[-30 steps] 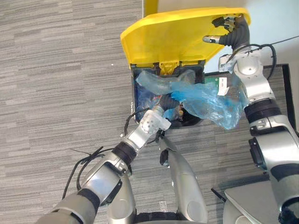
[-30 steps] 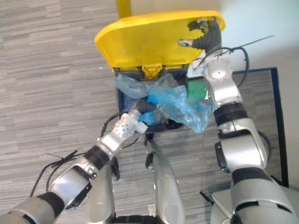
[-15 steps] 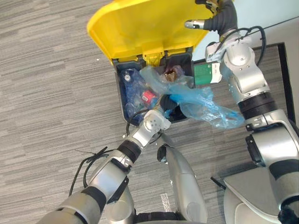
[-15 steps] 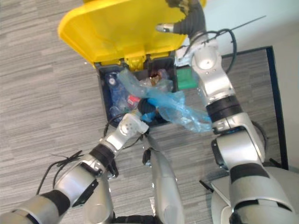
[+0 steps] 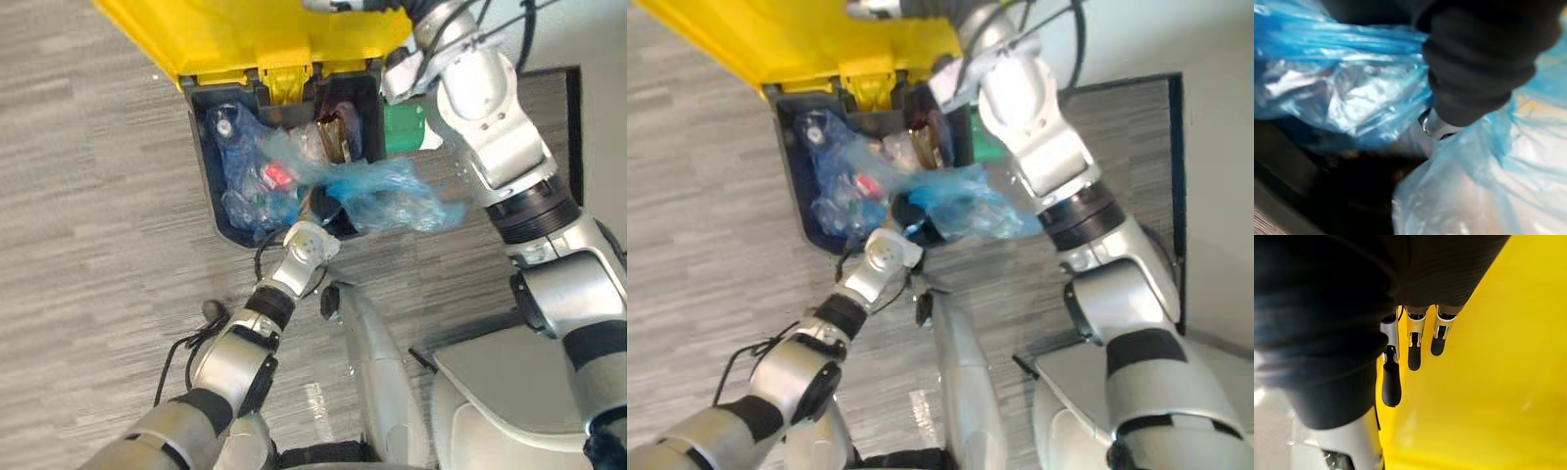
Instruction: Gather rubbish on tea table into small bin, then transfer packed bag to large trash can.
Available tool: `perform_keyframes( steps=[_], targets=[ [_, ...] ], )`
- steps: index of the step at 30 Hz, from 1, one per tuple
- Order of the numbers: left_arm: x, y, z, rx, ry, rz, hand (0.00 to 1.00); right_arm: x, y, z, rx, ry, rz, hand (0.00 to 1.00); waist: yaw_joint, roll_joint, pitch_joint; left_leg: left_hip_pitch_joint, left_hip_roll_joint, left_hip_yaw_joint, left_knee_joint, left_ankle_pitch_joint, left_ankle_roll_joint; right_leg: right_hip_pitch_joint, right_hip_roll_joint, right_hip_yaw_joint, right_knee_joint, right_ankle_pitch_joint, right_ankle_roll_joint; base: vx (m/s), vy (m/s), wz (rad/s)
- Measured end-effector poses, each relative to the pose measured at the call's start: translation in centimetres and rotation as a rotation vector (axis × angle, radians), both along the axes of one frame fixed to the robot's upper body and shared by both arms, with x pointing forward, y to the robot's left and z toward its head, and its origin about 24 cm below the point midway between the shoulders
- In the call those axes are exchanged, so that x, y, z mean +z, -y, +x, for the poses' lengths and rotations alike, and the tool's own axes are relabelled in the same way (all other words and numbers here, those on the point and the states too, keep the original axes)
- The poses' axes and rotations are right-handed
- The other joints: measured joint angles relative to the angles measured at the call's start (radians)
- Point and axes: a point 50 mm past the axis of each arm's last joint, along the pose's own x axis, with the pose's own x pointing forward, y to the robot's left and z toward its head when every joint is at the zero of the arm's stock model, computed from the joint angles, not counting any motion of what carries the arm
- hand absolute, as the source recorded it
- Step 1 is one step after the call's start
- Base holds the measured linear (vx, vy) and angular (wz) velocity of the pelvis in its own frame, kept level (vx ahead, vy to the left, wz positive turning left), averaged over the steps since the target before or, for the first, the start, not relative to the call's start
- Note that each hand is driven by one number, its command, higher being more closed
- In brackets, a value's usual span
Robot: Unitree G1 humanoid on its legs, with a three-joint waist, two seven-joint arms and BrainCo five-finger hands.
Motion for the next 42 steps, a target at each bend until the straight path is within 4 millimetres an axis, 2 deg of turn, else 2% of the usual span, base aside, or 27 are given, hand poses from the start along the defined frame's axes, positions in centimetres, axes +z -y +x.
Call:
perform_keyframes(
  steps=[3,7,9,17,22,24,28,32,37,39,42],
  targets=[
    [-0.4,-1.0,0.1,0.060,-0.015,-0.043,0.00,-0.1,0.1,0.1,-0.008,-0.006,0.000,0.00,0.001,0.000,0.000,-0.011,-0.012,-0.001,0.025,-0.024,0.016,0.011,-0.013,-0.020,-0.026,0.020,0.019,-0.07,0.015,0.11],
    [-3.5,-3.8,-0.8,0.190,-0.113,-0.128,0.00,-1.5,0.6,0.9,-0.046,-0.061,0.019,0.00,0.002,-0.001,0.000,0.004,-0.038,-0.003,0.003,-0.009,-0.011,0.062,-0.039,-0.032,-0.085,0.066,0.058,-0.08,0.077,0.11],
    [-4.3,-4.3,-1.1,0.221,-0.131,-0.131,0.00,-1.8,0.7,1.0,-0.059,-0.069,0.024,0.00,0.009,-0.001,-0.001,0.014,-0.045,-0.001,-0.006,-0.006,-0.010,0.080,-0.040,-0.032,-0.112,0.083,0.054,-0.04,0.068,0.05],
    [-4.3,-4.9,-1.0,0.252,-0.152,-0.141,0.00,-2.0,0.2,1.0,-0.052,-0.060,0.009,0.00,0.011,-0.001,-0.001,0.060,-0.056,0.004,-0.062,0.017,-0.035,0.112,-0.040,-0.032,-0.125,0.093,0.038,0.02,0.004,0.01],
    [-4.5,-4.7,-1.0,0.241,-0.158,-0.133,0.00,-2.5,0.1,1.0,-0.039,-0.068,0.002,0.00,0.023,0.000,-0.004,0.076,-0.057,0.002,-0.068,0.019,-0.031,0.136,-0.040,-0.036,-0.132,0.091,0.037,0.02,0.015,0.05],
    [-4.4,-4.4,-1.0,0.206,-0.149,-0.108,0.00,-3.1,0.3,1.2,-0.030,-0.096,0.024,0.00,0.034,0.000,-0.004,0.088,-0.058,0.002,-0.066,0.016,-0.026,0.150,-0.041,-0.034,-0.133,0.089,0.040,-0.02,0.034,0.04],
    [-4.1,-4.6,-0.9,0.176,-0.137,-0.069,0.00,-3.2,0.1,1.2,-0.030,-0.087,0.017,0.00,0.046,0.000,-0.004,0.099,-0.058,0.005,-0.063,0.014,-0.024,0.156,-0.042,-0.031,-0.133,0.089,0.040,-0.01,0.006,0.01],
    [-3.2,-4.4,-0.7,0.152,-0.101,-0.041,0.00,-3.3,0.7,1.3,-0.036,-0.091,0.040,0.00,0.050,0.000,-0.004,0.101,-0.058,0.005,-0.064,0.014,-0.023,0.159,-0.042,-0.030,-0.136,0.089,0.041,0.00,0.000,0.00],
    [-1.6,-3.7,-0.6,0.109,-0.027,-0.001,0.00,-5.1,1.1,1.3,-0.021,-0.137,0.077,0.00,0.053,0.001,-0.014,0.134,-0.060,0.014,-0.083,0.014,-0.023,0.187,-0.040,-0.029,-0.147,0.089,0.040,0.00,0.003,-0.01],
    [-0.3,-3.4,-0.5,0.087,0.030,0.007,0.00,-5.8,1.6,1.3,-0.032,-0.141,0.091,0.00,0.057,0.001,-0.014,0.145,-0.064,0.022,-0.092,0.017,-0.029,0.195,-0.043,-0.025,-0.149,0.089,0.041,0.00,0.000,0.00],
    [0.2,-2.9,-0.7,0.057,0.061,0.006,0.00,-7.4,2.7,1.7,-0.068,-0.177,0.107,0.00,0.064,0.003,-0.036,0.155,-0.066,0.024,-0.101,0.017,-0.029,0.203,-0.042,-0.025,-0.153,0.088,0.043,0.00,0.000,0.00]
  ],
)
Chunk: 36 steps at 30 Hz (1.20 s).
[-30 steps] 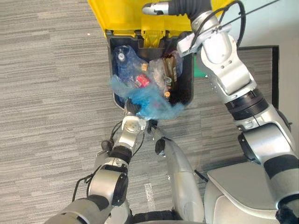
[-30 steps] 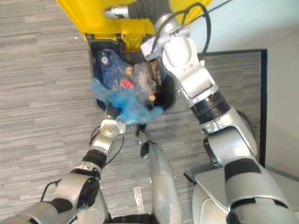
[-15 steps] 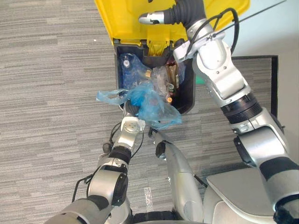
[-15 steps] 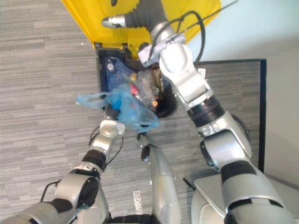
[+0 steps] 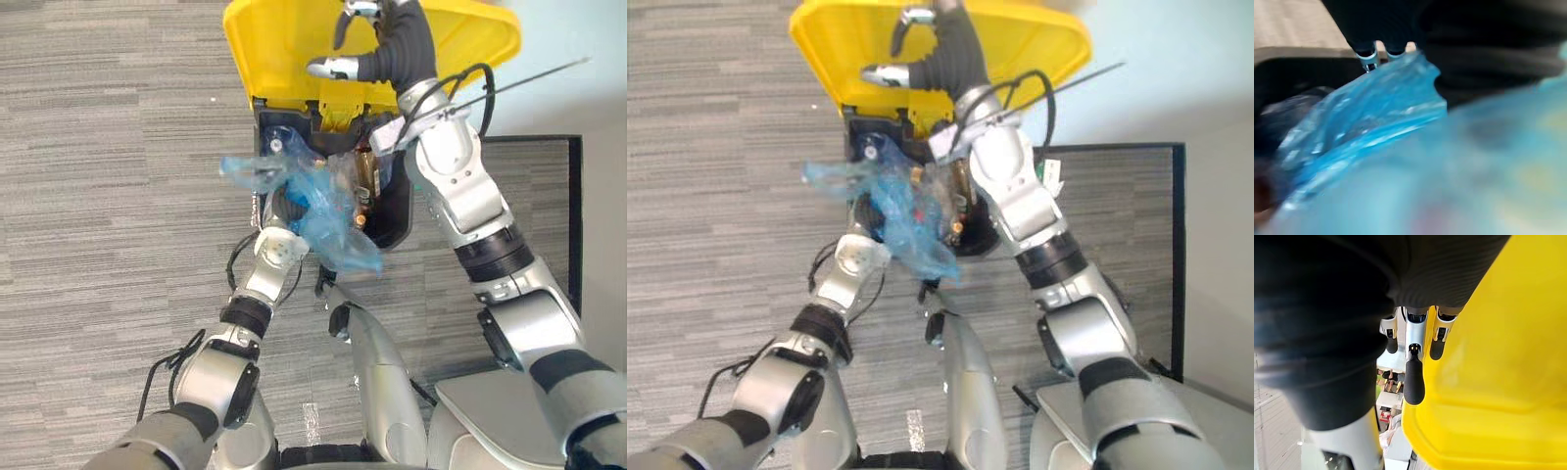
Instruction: Gather rubbish on tea table into small bin, then transfer packed bag to large trash can.
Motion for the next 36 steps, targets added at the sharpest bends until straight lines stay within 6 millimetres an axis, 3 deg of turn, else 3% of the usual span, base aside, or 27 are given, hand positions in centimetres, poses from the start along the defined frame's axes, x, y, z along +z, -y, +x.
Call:
perform_keyframes(
  steps=[4,10,24,28,33,36],
  targets=[
    [2.0,0.1,-0.2,-0.054,0.092,-0.017,0.00,-1.7,1.3,0.3,-0.062,-0.033,-0.005,0.00,0.002,0.001,-0.003,0.004,-0.013,0.000,-0.003,0.003,0.002,0.003,-0.009,0.002,0.001,0.000,0.000,0.00,0.006,0.01],
    [1.3,0.4,-0.4,-0.110,0.063,0.060,0.00,-3.7,2.0,0.9,-0.107,-0.084,-0.036,0.00,0.004,0.012,-0.025,0.014,-0.016,-0.001,0.000,0.002,0.005,0.016,-0.013,0.005,0.001,0.000,0.002,-0.02,-0.001,0.02],
    [2.0,1.6,-0.4,-0.180,0.102,0.230,0.00,-4.2,1.9,0.8,-0.099,-0.072,-0.066,0.00,0.011,0.014,-0.028,0.011,-0.012,0.002,0.008,0.001,0.007,0.012,-0.006,0.007,-0.010,0.006,0.000,-0.01,-0.006,-0.02],
    [1.9,1.4,-0.5,-0.190,0.096,0.160,0.00,-4.6,2.3,0.8,-0.104,-0.076,-0.060,0.00,0.019,0.015,-0.029,0.013,-0.014,0.002,0.008,0.001,0.006,0.012,-0.009,0.007,-0.004,0.007,0.000,0.00,0.000,0.00],
    [1.6,0.4,-1.9,-0.208,0.121,0.021,0.00,-5.9,3.0,0.7,-0.142,-0.097,-0.073,0.00,0.036,0.049,-0.046,0.016,-0.021,0.000,0.006,0.002,0.006,0.014,-0.015,0.006,0.004,0.005,0.001,0.00,0.000,0.02],
    [1.9,-0.9,-3.5,-0.231,0.178,-0.085,0.00,-7.9,4.2,0.2,-0.167,-0.139,-0.055,0.00,0.054,0.060,-0.052,0.024,-0.032,-0.002,0.005,0.005,0.012,0.018,-0.029,0.005,0.019,0.001,0.007,-0.02,-0.003,0.08]
  ],
)
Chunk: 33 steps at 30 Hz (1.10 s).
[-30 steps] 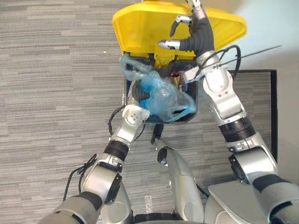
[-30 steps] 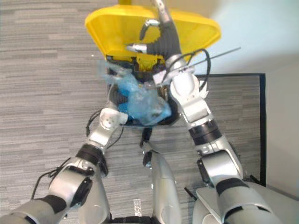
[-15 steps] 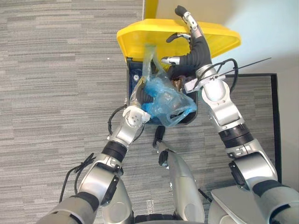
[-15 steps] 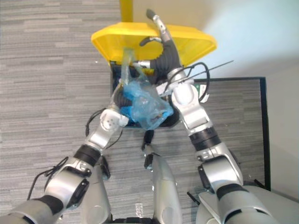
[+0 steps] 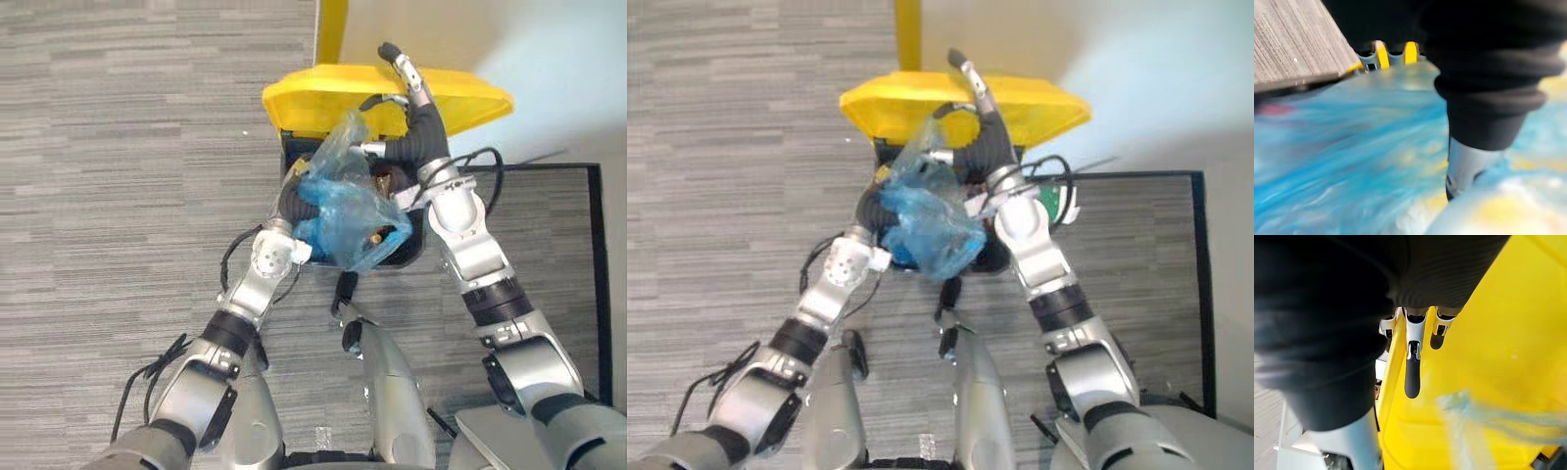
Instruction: Gather rubbish on tea table into small bin, then transfer packed bag to large trash can.
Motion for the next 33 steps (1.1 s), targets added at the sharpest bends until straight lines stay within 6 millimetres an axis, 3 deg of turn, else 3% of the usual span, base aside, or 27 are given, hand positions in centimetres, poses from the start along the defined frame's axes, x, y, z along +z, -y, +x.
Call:
perform_keyframes(
  steps=[4,6,16,27,33],
  targets=[
    [-1.0,-1.8,-1.7,-0.016,-0.004,-0.059,0.00,-3.3,1.2,-0.4,-0.030,-0.099,0.000,0.00,0.003,0.001,0.000,0.035,-0.007,-0.020,-0.003,-0.007,0.015,0.051,-0.007,-0.012,0.000,-0.019,0.020,-0.06,-0.005,0.19],
    [-2.8,-3.5,-3.2,-0.019,-0.050,-0.121,0.00,-6.3,2.4,-1.1,-0.057,-0.183,0.003,0.00,0.009,0.002,-0.001,0.062,-0.022,-0.029,-0.022,-0.001,0.025,0.083,-0.018,-0.016,-0.010,-0.021,0.028,-0.07,-0.006,0.21],
    [-8.1,-7.5,-6.3,0.018,-0.263,-0.257,0.00,-10.2,3.5,-1.5,-0.088,-0.295,-0.064,0.00,0.009,0.005,-0.001,0.116,-0.062,-0.054,-0.064,0.013,0.048,0.146,-0.035,-0.016,-0.051,-0.004,0.046,-0.03,-0.007,0.06],
    [-16.4,-12.1,-11.2,0.166,-0.621,-0.251,0.00,-15.7,3.4,-2.8,-0.096,-0.490,-0.031,0.00,0.008,0.012,0.000,0.184,-0.070,-0.060,-0.080,0.015,0.052,0.215,-0.036,-0.016,-0.068,-0.001,0.053,-0.01,-0.003,0.01],
    [-20.3,-11.8,-13.3,0.218,-0.804,-0.249,0.00,-18.5,3.0,-3.5,-0.127,-0.609,-0.036,0.00,0.011,0.029,-0.010,0.237,-0.067,-0.064,-0.073,0.012,0.047,0.279,-0.026,-0.019,-0.088,-0.004,0.057,-0.04,-0.012,0.00]
  ],
)
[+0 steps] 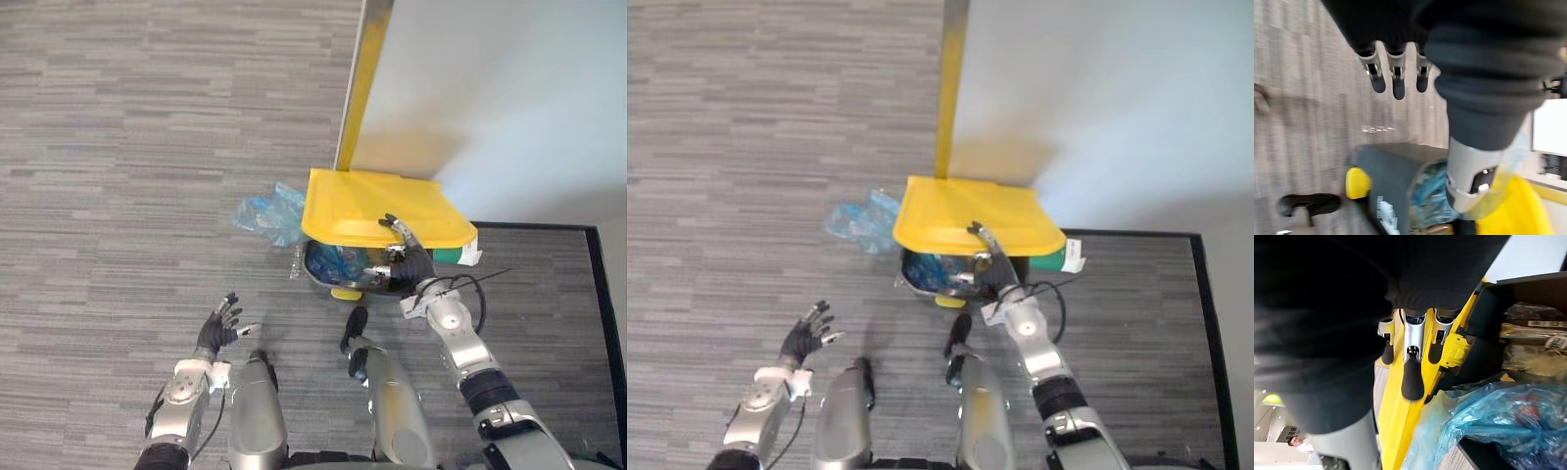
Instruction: Gather rubbish on tea table into small bin, then transfer packed bag to large trash can.
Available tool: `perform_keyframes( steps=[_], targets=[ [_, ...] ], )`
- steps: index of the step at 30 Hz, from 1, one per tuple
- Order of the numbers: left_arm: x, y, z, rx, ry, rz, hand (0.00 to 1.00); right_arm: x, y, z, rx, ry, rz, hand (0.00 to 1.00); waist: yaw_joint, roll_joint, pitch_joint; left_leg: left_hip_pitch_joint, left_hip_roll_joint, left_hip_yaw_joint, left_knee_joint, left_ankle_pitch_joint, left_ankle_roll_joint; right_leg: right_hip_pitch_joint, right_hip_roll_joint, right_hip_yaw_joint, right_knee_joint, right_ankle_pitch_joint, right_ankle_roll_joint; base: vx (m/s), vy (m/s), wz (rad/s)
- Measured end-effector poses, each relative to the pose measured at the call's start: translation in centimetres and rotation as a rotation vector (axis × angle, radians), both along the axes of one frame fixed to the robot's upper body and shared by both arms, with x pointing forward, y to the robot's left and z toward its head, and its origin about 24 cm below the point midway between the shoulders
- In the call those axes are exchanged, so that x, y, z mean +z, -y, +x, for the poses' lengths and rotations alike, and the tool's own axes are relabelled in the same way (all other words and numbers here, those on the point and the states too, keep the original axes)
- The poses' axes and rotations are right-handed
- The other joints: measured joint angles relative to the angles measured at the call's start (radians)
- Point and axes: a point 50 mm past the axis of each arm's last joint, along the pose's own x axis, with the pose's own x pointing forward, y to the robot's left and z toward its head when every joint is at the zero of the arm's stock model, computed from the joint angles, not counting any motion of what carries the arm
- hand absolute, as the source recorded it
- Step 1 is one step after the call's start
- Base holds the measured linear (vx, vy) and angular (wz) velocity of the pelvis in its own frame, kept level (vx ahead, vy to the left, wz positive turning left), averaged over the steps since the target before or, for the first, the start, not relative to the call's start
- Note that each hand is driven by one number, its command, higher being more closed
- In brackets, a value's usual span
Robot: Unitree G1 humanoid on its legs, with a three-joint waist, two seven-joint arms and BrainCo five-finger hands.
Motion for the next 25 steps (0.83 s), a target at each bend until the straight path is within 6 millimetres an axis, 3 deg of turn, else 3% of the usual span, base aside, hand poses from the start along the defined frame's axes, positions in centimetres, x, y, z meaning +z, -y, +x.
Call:
perform_keyframes(
  steps=[2,3,4,6,7,8,9,10,11,12,13,14,15,16,17,18,20,21,25],
  targets=[
    [-0.9,0.3,-0.5,-0.007,-0.050,0.021,0.00,-1.1,0.2,-0.3,-0.034,-0.057,-0.003,0.00,0.006,-0.001,-0.016,0.007,-0.001,0.009,0.001,0.000,0.000,0.001,0.003,0.007,-0.014,0.005,0.007,-0.07,0.009,-0.18],
    [-1.9,0.8,-1.1,-0.008,-0.101,0.037,0.00,-3.0,0.6,-0.9,-0.070,-0.154,-0.012,0.00,0.014,-0.002,-0.019,0.023,-0.002,0.022,0.000,0.000,0.000,0.018,0.009,0.017,-0.034,0.016,0.022,-0.05,0.022,-0.22],
    [-2.1,0.9,-1.3,-0.008,-0.111,0.040,0.00,-3.5,0.7,-1.1,-0.080,-0.175,-0.010,0.00,0.014,-0.002,-0.019,0.030,-0.002,0.026,-0.001,0.000,-0.001,0.024,0.009,0.019,-0.035,0.018,0.026,-0.07,0.034,-0.28],
    [-2.7,1.2,-1.9,-0.008,-0.143,0.047,0.00,-6.3,1.1,-3.6,-0.133,-0.281,0.030,0.00,0.010,-0.027,-0.035,0.065,-0.013,0.053,-0.020,-0.002,-0.004,0.033,0.007,0.048,-0.039,0.002,0.046,-0.08,0.037,-0.29],
    [-2.8,1.2,-2.1,-0.003,-0.150,0.052,0.00,-6.6,1.1,-3.9,-0.136,-0.296,0.034,0.00,0.009,-0.031,-0.039,0.076,-0.017,0.056,-0.038,0.000,-0.001,0.034,0.009,0.053,-0.044,-0.017,0.060,-0.10,0.013,-0.49],
    [-3.5,1.4,-2.7,0.012,-0.186,0.051,0.00,-7.4,0.7,-4.7,-0.139,-0.329,0.045,0.00,0.003,-0.035,-0.057,0.104,-0.015,0.068,-0.122,0.037,0.031,0.014,0.003,0.056,0.000,-0.080,0.080,-0.04,-0.037,-0.29],
    [-3.9,1.3,-3.3,0.026,-0.215,0.056,0.00,-8.0,0.5,-5.4,-0.145,-0.351,0.055,0.00,-0.031,-0.045,-0.079,0.125,-0.015,0.083,-0.179,0.082,0.008,-0.026,-0.018,0.074,0.221,-0.129,0.020,-0.03,-0.043,-0.15],
    [-4.0,1.3,-3.4,0.027,-0.221,0.062,0.00,-8.3,0.6,-5.8,-0.151,-0.362,0.058,0.00,-0.040,-0.051,-0.084,0.134,-0.021,0.084,-0.188,0.087,0.004,-0.023,-0.027,0.086,0.285,-0.147,0.021,0.02,-0.065,0.20],
    [-4.0,1.1,-3.4,0.021,-0.226,0.077,0.00,-9.7,0.8,-7.6,-0.192,-0.411,0.072,0.00,-0.058,-0.082,-0.112,0.136,-0.050,0.072,-0.182,0.071,-0.018,0.026,-0.022,0.128,0.274,-0.238,0.056,0.01,-0.055,0.09],
    [-4.1,1.4,-3.5,0.027,-0.230,0.069,0.00,-10.0,0.9,-8.1,-0.204,-0.421,0.073,0.00,-0.055,-0.080,-0.118,0.139,-0.050,0.066,-0.182,0.067,-0.025,0.041,-0.006,0.132,0.242,-0.251,0.037,0.01,-0.049,-0.28],
    [-4.6,2.2,-4.0,0.035,-0.249,0.046,0.00,-10.6,1.2,-9.2,-0.229,-0.447,0.073,0.00,-0.053,-0.048,-0.145,0.136,-0.033,0.041,-0.208,0.079,0.012,0.070,0.030,0.128,0.154,-0.215,0.076,0.00,-0.005,-0.65],
    [-4.8,2.8,-4.3,0.037,-0.252,0.034,0.00,-10.8,1.3,-9.7,-0.243,-0.453,0.081,0.00,-0.052,-0.035,-0.158,0.146,-0.020,0.046,-0.232,0.082,0.008,0.055,0.032,0.113,0.251,-0.242,0.074,0.01,0.001,-0.50],
    [-5.1,2.9,-4.8,0.040,-0.278,0.042,0.00,-12.4,1.5,-12.3,-0.325,-0.528,0.132,0.00,-0.073,-0.077,-0.188,0.175,-0.060,0.064,-0.244,0.083,-0.008,0.094,0.000,0.174,0.333,-0.357,0.084,0.04,-0.002,-0.20],
    [-5.2,3.0,-4.8,0.041,-0.282,0.042,0.00,-12.9,1.6,-13.0,-0.348,-0.553,0.139,0.00,-0.072,-0.086,-0.194,0.179,-0.065,0.065,-0.245,0.083,-0.009,0.108,0.002,0.181,0.311,-0.380,0.072,0.06,-0.034,-0.04],
    [-5.6,3.6,-4.9,0.050,-0.305,0.035,0.00,-14.2,2.2,-14.3,-0.393,-0.620,0.134,0.00,-0.072,-0.072,-0.208,0.181,-0.057,0.067,-0.249,0.086,-0.014,0.125,0.016,0.183,0.276,-0.378,0.059,0.12,-0.012,-0.27],
    [-6.3,4.5,-5.6,0.063,-0.344,0.007,0.00,-16.1,3.1,-16.6,-0.469,-0.740,0.128,0.00,-0.073,-0.049,-0.261,0.189,-0.048,0.076,-0.295,0.103,-0.017,0.134,0.039,0.182,0.211,-0.351,0.051,0.09,-0.016,-0.26],
    [-6.7,5.0,-6.1,0.077,-0.373,-0.001,0.00,-17.5,3.6,-18.3,-0.530,-0.832,0.144,0.00,-0.072,-0.038,-0.293,0.212,-0.054,0.090,-0.357,0.126,-0.017,0.142,0.048,0.189,0.169,-0.332,0.052,0.11,0.038,-0.18],
    [-7.2,5.1,-6.4,0.082,-0.403,0.002,0.00,-18.2,4.5,-19.0,-0.596,-0.884,0.147,0.00,-0.080,-0.025,-0.305,0.243,-0.060,0.103,-0.412,0.155,-0.017,0.163,0.054,0.197,0.118,-0.306,0.054,0.12,0.070,-0.14],
    [-7.6,4.7,-6.7,0.091,-0.438,0.030,0.00,-18.7,5.1,-19.8,-0.659,-0.932,0.166,0.00,-0.082,-0.012,-0.313,0.274,-0.073,0.102,-0.452,0.170,-0.011,0.200,0.056,0.198,0.069,-0.280,0.061,0.07,0.054,0.01]
  ],
)
